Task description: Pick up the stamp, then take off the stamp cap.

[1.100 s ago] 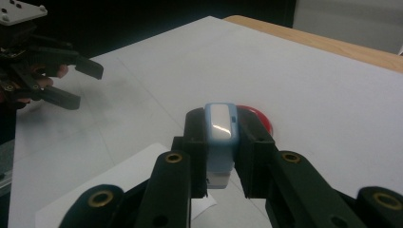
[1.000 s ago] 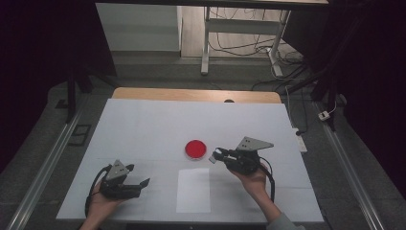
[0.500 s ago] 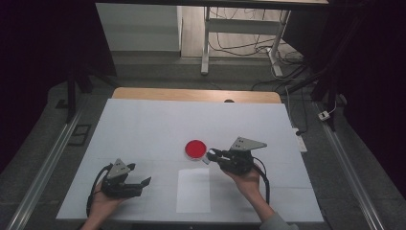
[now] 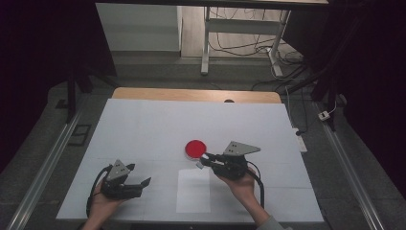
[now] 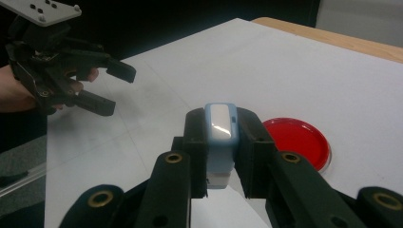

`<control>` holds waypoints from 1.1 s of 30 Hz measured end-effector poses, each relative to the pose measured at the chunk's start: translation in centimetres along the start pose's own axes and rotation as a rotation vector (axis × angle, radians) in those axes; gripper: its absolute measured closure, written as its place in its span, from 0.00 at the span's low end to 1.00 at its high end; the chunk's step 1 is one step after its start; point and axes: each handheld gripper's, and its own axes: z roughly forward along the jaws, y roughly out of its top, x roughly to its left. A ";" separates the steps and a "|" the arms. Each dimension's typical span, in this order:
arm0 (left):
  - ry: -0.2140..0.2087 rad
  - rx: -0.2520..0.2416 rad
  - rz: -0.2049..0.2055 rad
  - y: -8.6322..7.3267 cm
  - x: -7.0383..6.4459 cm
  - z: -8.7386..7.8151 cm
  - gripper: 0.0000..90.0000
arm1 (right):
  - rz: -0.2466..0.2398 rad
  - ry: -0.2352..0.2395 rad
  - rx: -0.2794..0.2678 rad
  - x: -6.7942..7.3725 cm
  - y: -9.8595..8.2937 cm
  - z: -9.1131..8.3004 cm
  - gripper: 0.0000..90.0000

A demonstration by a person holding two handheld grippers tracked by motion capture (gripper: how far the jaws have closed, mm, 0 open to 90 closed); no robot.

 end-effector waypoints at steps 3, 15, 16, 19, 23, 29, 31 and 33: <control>0.003 -0.004 0.003 0.0 -0.1 -0.1 0.21 | -0.002 -0.005 -0.005 0.0 0.1 -0.2 0.84; 0.008 -0.037 0.001 0.2 -0.3 -0.9 0.21 | 0.017 -0.027 -0.032 0.8 0.2 -0.8 0.84; 0.008 -0.037 0.001 0.2 -0.3 -0.9 0.21 | 0.017 -0.029 -0.032 0.9 0.2 -0.9 0.84; 0.004 -0.036 -0.001 0.3 -0.2 -0.8 0.21 | 0.021 -0.035 -0.042 1.1 0.3 -1.0 0.84; 0.002 -0.034 -0.001 0.4 -0.3 -0.6 0.21 | 0.019 -0.034 -0.048 0.9 0.4 -1.0 0.84; 0.001 -0.033 0.011 0.8 -0.5 -0.5 0.21 | 0.031 -0.031 -0.050 0.3 0.1 -0.9 0.84; -0.001 -0.035 0.016 0.9 -0.7 -0.5 0.21 | 0.030 -0.030 -0.048 0.4 0.1 -0.8 0.84; -0.003 -0.037 0.020 1.1 -0.9 -0.5 0.21 | 0.027 -0.025 -0.040 0.5 0.0 -0.6 0.84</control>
